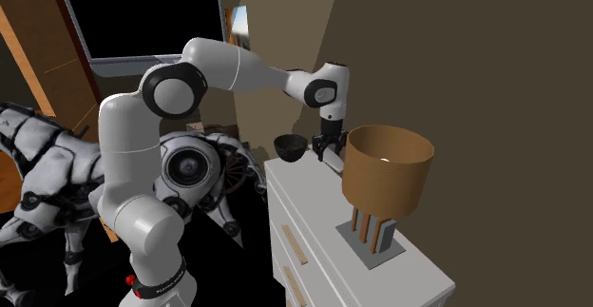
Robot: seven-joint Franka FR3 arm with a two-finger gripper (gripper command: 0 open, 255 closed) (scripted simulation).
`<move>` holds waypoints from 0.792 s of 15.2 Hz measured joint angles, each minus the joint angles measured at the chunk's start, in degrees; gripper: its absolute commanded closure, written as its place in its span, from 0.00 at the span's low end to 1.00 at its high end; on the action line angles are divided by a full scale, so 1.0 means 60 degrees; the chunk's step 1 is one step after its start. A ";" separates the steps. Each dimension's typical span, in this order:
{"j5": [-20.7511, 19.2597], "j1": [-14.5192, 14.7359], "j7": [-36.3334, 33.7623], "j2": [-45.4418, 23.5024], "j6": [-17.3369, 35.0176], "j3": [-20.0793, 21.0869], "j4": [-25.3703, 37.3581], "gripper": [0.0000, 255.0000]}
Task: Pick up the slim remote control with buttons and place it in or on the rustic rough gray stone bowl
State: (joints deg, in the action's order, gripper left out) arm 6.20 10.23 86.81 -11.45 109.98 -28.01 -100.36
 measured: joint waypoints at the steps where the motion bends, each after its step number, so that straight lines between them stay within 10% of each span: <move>1: -0.0009 0.0001 -0.0013 0.0016 -0.0108 -0.0002 0.0095 1.00; 12: -0.0163 0.0648 -0.1141 0.0155 -0.0823 0.0392 0.0729 1.00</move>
State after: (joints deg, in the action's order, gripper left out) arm 5.23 14.12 79.96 -10.52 105.04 -25.66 -95.98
